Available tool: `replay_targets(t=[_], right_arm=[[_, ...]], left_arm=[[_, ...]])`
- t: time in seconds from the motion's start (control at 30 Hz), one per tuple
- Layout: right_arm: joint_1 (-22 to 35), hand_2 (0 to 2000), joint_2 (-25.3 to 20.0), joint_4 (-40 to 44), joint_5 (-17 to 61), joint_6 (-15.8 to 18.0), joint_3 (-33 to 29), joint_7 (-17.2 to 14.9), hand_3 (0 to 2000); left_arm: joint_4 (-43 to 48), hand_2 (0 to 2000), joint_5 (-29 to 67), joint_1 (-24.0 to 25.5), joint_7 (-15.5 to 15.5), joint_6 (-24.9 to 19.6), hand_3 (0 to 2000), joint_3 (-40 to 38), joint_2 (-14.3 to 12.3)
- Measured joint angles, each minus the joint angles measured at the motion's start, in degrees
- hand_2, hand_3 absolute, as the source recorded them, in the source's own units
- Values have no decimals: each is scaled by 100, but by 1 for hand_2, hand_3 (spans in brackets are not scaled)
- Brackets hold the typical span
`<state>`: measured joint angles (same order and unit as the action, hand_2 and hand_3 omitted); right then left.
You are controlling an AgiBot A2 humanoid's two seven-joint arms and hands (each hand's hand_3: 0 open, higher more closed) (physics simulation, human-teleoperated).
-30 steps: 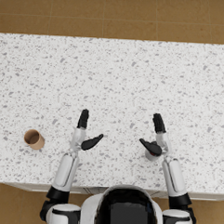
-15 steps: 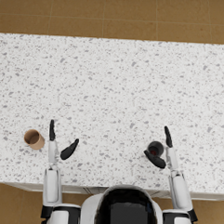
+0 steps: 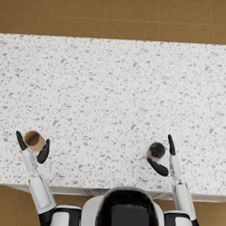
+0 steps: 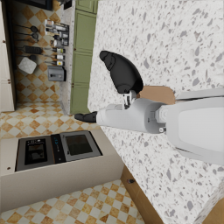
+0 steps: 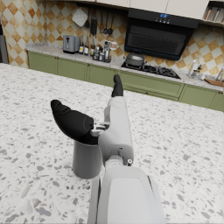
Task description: Pick up two cups and pour the berry on the right into the cup on the left
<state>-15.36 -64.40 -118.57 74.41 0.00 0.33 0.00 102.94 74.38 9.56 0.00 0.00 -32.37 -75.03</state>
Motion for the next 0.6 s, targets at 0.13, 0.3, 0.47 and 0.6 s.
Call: replay_targets(t=[0.13,0.3,0.47,0.6], right_arm=[[-130,0,-23,121,0,0,-13,0,0],[-211,0,-61,409,0,0,157,0,0],[-212,0,-119,779,-1,0,242,0,0],[-133,0,-190,1025,-1,0,282,0,0]], left_arm=[[-335,0,0,7,0,0,0,4,-48],[-769,0,0,-3,0,0,0,9,-94],[-1073,0,0,-74,0,0,0,25,-100],[-1419,0,0,-177,0,0,0,144,-82]])
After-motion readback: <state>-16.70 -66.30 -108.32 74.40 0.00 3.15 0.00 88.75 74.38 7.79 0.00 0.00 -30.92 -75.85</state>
